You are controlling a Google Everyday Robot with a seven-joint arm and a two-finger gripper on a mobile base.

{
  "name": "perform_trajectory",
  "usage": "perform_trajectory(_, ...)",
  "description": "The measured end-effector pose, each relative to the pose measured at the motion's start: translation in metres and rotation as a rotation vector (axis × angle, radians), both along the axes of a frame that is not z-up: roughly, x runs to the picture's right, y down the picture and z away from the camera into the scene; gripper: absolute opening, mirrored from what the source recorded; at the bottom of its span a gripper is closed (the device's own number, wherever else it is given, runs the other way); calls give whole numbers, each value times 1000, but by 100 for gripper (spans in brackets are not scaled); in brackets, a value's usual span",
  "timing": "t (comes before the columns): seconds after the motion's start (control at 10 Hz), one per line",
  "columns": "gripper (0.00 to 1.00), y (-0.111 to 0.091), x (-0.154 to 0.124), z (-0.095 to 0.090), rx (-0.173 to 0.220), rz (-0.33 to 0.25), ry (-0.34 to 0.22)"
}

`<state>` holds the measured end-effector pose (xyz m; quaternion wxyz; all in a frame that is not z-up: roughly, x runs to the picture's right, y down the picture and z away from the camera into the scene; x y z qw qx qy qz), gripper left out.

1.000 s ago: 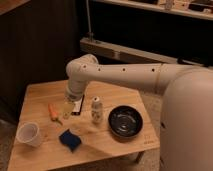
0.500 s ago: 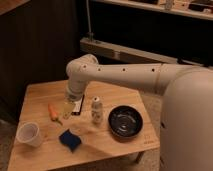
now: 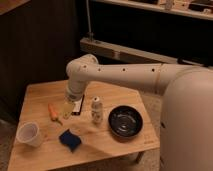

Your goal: Place the ceramic cup in the ceramic bowl

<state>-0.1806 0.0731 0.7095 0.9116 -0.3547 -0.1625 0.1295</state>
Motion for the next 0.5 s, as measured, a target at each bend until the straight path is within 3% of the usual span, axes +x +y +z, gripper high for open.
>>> perform_trajectory(0.3,80,-1,-10,-6,13,27,-33)
perform_trajectory(0.5,80,7,-33,-25,42,100,-145)
